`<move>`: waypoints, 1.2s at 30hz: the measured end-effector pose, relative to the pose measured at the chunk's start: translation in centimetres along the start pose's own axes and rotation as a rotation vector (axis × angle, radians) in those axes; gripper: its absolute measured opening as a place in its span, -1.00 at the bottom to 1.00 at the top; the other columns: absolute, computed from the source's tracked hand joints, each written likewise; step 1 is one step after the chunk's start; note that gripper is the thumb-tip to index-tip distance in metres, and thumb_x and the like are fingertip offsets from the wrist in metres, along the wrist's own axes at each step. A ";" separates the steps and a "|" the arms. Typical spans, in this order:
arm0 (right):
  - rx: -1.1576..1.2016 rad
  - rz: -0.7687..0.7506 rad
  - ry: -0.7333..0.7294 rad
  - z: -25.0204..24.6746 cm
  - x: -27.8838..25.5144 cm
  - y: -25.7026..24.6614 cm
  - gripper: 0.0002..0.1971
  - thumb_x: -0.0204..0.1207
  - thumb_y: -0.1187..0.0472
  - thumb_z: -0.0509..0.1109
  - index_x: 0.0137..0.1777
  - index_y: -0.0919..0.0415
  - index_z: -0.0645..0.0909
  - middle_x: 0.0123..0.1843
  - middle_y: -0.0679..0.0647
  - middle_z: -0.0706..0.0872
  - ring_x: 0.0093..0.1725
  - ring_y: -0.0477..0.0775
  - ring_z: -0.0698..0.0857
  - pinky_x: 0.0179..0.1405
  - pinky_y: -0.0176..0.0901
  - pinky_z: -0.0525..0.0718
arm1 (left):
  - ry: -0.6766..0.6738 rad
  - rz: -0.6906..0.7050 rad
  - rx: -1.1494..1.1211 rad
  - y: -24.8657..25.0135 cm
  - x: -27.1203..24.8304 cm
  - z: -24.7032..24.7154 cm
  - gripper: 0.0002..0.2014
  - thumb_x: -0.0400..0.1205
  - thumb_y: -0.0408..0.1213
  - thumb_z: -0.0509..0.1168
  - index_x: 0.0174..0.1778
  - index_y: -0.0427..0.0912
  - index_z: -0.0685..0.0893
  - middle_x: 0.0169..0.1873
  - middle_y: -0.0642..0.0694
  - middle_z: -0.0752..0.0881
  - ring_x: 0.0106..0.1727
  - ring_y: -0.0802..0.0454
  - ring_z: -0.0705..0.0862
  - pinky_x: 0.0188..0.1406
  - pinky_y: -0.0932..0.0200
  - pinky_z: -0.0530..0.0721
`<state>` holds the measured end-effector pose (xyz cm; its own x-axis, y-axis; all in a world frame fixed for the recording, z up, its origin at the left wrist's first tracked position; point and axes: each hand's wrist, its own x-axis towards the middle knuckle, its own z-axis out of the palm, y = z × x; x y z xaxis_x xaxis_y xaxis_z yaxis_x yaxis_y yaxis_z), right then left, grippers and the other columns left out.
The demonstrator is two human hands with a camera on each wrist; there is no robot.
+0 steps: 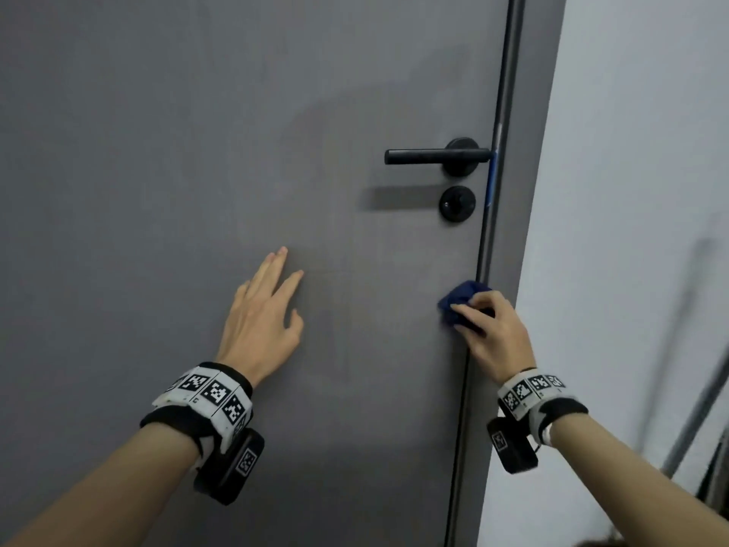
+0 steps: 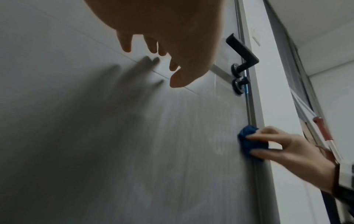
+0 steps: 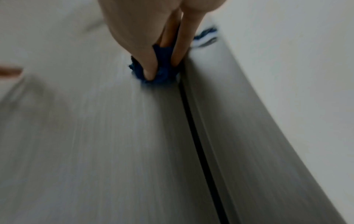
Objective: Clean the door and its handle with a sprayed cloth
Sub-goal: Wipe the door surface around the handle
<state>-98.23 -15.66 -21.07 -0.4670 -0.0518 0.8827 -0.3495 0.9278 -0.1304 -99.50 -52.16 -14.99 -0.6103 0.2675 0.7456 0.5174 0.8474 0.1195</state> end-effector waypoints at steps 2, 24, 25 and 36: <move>0.054 0.008 0.086 -2.2 1.3 -0.4 -0.69 0.39 0.35 0.65 0.14 0.18 0.81 0.09 0.13 0.67 0.02 0.20 0.73 0.01 0.05 0.76 | 0.015 0.020 -0.036 1.7 0.7 0.4 -0.42 0.52 -0.39 0.37 0.52 -0.22 0.54 0.73 -0.15 0.23 0.74 -0.11 0.21 0.57 -0.25 0.39; 0.340 0.282 0.169 -7.8 -6.9 4.9 -0.62 0.41 0.44 0.60 0.21 0.17 0.79 0.09 0.04 0.65 0.03 -0.07 0.69 -0.12 -0.13 0.80 | -0.059 0.208 -0.266 12.7 1.6 8.2 -0.58 0.58 -0.36 0.25 0.38 -0.12 0.67 0.42 0.02 0.64 0.41 0.00 0.58 0.30 0.00 0.63; 0.355 0.311 0.157 -7.9 -7.4 5.5 -0.62 0.41 0.45 0.59 0.20 0.16 0.80 0.08 0.02 0.65 0.02 -0.07 0.70 -0.14 -0.11 0.81 | -0.065 0.235 -0.299 13.7 1.5 9.1 -0.60 0.57 -0.34 0.23 0.33 -0.10 0.70 0.34 0.04 0.69 0.33 0.01 0.64 0.23 0.01 0.69; 0.523 0.599 -0.049 -12.9 -0.7 4.9 -0.54 0.39 0.66 0.44 0.06 0.11 0.83 0.02 -0.09 0.74 0.03 -0.02 0.73 -0.23 -0.28 0.75 | -0.540 0.252 -0.317 18.9 6.5 7.5 -0.71 0.64 -0.18 0.23 0.23 0.09 0.74 -0.16 0.09 0.81 -0.19 -0.02 0.76 -0.22 0.10 0.70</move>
<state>-89.14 -6.29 -16.48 -0.7272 0.3734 0.5759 -0.3576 0.5100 -0.7823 -98.14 -30.98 -12.78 -0.6195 0.7011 0.3532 0.7840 0.5754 0.2329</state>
